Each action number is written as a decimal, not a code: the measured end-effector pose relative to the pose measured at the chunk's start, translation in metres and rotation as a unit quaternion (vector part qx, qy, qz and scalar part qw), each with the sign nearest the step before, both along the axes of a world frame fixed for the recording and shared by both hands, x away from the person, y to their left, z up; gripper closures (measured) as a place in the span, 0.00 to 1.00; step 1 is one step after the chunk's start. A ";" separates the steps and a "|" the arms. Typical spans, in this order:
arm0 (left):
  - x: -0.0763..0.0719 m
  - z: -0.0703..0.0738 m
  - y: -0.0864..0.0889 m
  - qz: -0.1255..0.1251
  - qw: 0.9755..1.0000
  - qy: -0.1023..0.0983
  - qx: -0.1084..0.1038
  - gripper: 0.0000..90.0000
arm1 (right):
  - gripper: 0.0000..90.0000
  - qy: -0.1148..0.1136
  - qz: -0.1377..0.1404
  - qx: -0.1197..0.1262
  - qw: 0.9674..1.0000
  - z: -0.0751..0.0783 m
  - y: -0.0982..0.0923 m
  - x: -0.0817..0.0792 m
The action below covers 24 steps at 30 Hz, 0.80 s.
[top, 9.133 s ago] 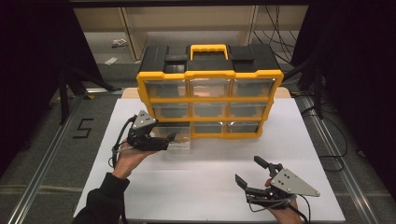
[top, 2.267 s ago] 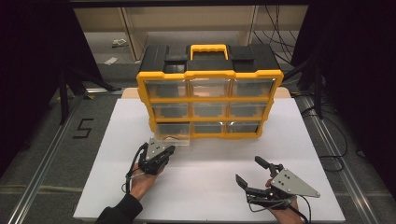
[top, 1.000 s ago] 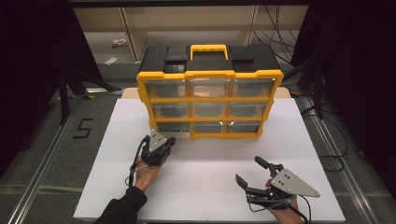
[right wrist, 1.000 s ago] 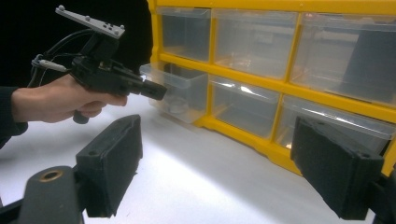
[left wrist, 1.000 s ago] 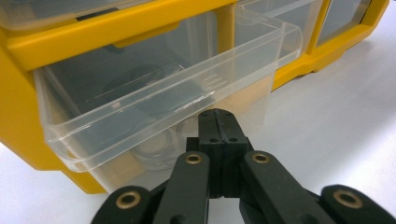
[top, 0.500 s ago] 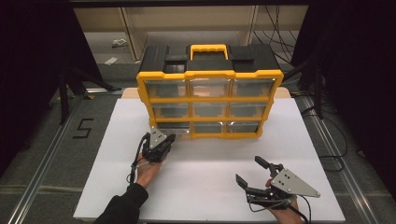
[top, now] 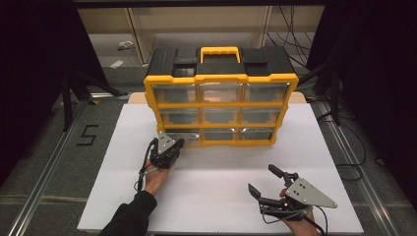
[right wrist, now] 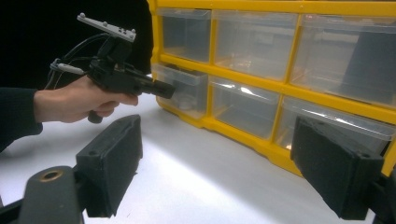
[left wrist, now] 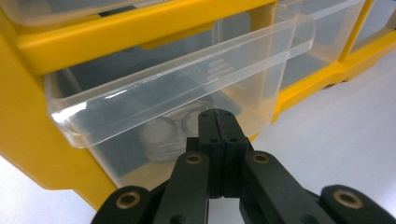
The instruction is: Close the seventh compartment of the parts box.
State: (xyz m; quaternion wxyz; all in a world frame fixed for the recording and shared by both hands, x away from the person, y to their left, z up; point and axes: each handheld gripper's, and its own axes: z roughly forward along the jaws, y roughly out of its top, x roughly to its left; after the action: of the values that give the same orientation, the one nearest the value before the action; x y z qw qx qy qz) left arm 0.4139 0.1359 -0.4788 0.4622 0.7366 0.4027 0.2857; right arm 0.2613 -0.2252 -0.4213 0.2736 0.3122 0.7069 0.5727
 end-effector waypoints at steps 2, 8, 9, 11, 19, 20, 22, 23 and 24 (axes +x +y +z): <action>0.001 -0.001 0.000 0.001 1.000 0.000 0.001 1.00 | 0.20 0.002 -0.001 -0.003 1.000 0.000 0.000 0.000; 0.004 -0.001 0.001 0.003 1.000 0.001 -0.002 1.00 | 0.20 0.001 -0.001 -0.003 1.000 0.000 0.000 0.000; 0.004 -0.001 0.001 0.004 1.000 0.001 -0.001 1.00 | 0.20 0.001 -0.001 -0.003 1.000 0.000 0.000 0.000; 0.005 -0.001 0.001 0.004 1.000 0.001 -0.002 1.00 | 0.20 0.001 -0.001 -0.003 1.000 0.000 0.000 0.000; 0.009 -0.001 0.000 0.008 1.000 0.000 -0.003 1.00 | 0.20 0.002 -0.001 -0.003 1.000 0.000 0.000 0.000; 0.009 -0.001 0.000 0.007 1.000 0.000 -0.002 1.00 | 0.20 0.002 0.000 -0.003 1.000 0.000 0.000 0.000; 0.010 -0.002 -0.001 0.008 1.000 0.000 -0.002 1.00 | 0.20 0.001 0.000 -0.003 1.000 0.000 0.000 0.000; 0.010 -0.002 -0.001 0.007 1.000 0.001 -0.002 1.00 | 0.20 0.001 0.000 -0.002 1.000 0.000 0.000 0.000; 0.011 -0.002 -0.001 0.008 1.000 0.001 -0.002 1.00 | 0.20 0.000 0.000 0.000 1.000 0.000 0.000 0.000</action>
State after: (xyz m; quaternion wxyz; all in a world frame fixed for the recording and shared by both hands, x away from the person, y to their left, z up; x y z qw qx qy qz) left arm 0.4246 0.1347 -0.4803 0.4609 0.7328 0.4095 0.2880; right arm 0.2612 -0.2253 -0.4211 0.2735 0.3121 0.7072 0.5724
